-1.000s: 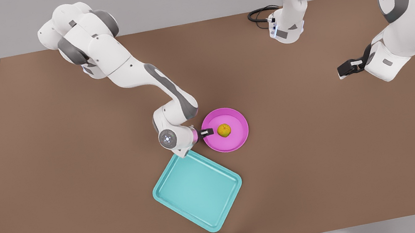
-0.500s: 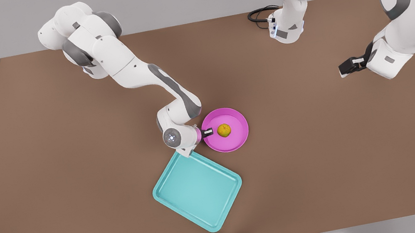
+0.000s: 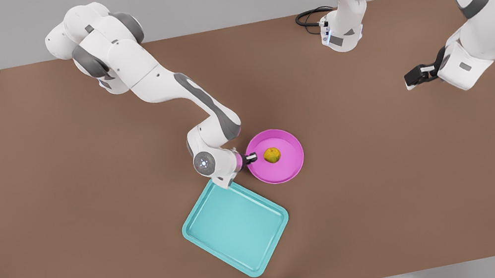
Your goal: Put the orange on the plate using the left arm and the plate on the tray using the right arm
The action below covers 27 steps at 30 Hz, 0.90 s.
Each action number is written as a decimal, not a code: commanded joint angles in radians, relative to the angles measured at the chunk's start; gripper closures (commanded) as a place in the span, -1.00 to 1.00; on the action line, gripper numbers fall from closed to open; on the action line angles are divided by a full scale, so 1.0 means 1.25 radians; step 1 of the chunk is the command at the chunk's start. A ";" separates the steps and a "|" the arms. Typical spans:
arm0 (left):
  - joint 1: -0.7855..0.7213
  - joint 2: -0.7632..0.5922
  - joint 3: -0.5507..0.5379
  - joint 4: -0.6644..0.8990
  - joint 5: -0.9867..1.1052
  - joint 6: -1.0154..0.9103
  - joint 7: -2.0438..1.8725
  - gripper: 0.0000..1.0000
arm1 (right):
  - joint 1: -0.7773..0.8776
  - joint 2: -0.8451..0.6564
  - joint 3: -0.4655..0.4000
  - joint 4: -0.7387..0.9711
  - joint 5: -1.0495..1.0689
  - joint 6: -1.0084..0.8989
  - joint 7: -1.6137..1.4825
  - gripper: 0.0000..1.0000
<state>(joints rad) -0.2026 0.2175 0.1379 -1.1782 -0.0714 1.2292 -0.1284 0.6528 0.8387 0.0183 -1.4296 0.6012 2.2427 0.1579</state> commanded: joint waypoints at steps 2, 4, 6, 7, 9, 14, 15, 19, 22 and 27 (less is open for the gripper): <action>0.000 -0.002 -0.001 0.001 -0.001 -0.009 -0.008 -1.00 | -0.006 -0.007 0.000 0.027 -0.001 -0.005 -0.002 0.57; 0.000 -0.002 -0.001 0.001 -0.001 -0.010 -0.007 -1.00 | -0.010 -0.013 -0.001 0.037 -0.001 -0.005 -0.001 0.57; 0.000 -0.001 0.000 0.000 -0.001 -0.009 -0.003 -1.00 | -0.022 -0.013 -0.006 0.054 0.000 -0.006 0.001 0.57; 0.001 0.000 0.000 0.000 -0.002 -0.009 0.005 -1.00 | -0.033 -0.013 -0.007 0.054 0.000 -0.006 0.001 0.57; 0.001 0.000 0.000 0.000 -0.002 -0.009 0.002 -1.00 | -0.072 -0.018 -0.007 0.055 0.014 -0.007 0.000 0.57; 0.001 -0.002 0.000 0.001 -0.002 -0.009 -0.004 -1.00 | -0.177 -0.022 -0.007 0.058 0.014 -0.007 -0.001 0.57; 0.001 -0.001 0.000 0.001 -0.002 -0.009 -0.004 -1.00 | -0.191 -0.018 -0.007 0.069 0.012 -0.006 -0.002 0.57; 0.000 -0.007 0.000 0.001 -0.002 -0.010 -0.004 -1.00 | -0.239 -0.002 -0.012 0.104 0.009 -0.004 -0.005 0.57; 0.001 -0.007 0.000 0.001 -0.002 -0.010 -0.004 -1.00 | -0.245 0.014 -0.023 0.113 0.009 -0.001 -0.045 0.57; 0.001 -0.005 0.000 0.000 -0.002 -0.010 -0.007 -1.00 | -0.242 0.016 -0.023 0.112 0.010 -0.002 -0.045 0.57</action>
<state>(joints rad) -0.2010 0.2114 0.1378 -1.1785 -0.0741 1.2173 -0.1323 0.3490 0.8605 -0.0105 -1.2900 0.6183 2.2410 0.1221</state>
